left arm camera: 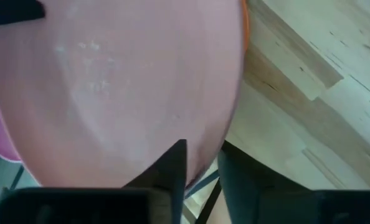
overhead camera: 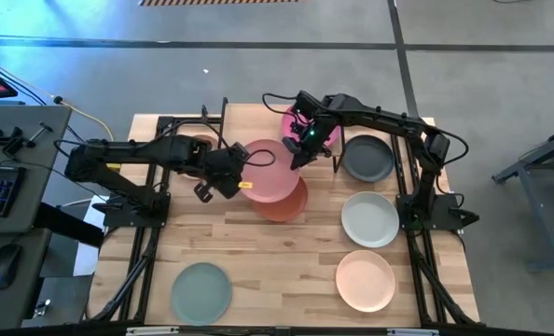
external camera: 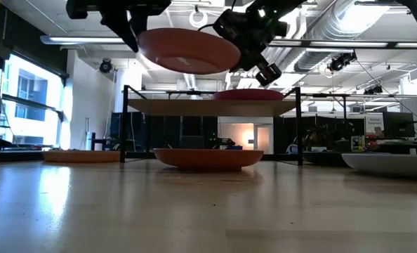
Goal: Place and stack plates onto a shelf
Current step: Put the light pink plate on the shelf
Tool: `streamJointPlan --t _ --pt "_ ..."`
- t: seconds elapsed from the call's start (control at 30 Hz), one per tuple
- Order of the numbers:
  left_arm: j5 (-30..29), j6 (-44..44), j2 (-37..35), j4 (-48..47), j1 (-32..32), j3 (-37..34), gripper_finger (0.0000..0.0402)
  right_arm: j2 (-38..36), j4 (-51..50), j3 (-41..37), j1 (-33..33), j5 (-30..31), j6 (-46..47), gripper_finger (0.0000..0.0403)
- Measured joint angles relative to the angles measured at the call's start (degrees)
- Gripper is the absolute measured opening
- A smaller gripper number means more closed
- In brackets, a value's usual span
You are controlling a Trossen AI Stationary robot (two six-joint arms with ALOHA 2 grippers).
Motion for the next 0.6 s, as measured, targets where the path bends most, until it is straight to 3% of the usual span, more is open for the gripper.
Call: streamJointPlan --t 0.2,0.6 --pt "2.32 0.36 -0.20 0.37 -0.13 -0.09 0.0008 0.00 0.28 0.00 -0.11 0.17 -0.13 0.0000" --pt "3.53 -1.62 -0.20 0.48 -1.48 -0.09 0.0002 0.00 1.08 0.00 -0.06 1.01 -0.63 0.0006"
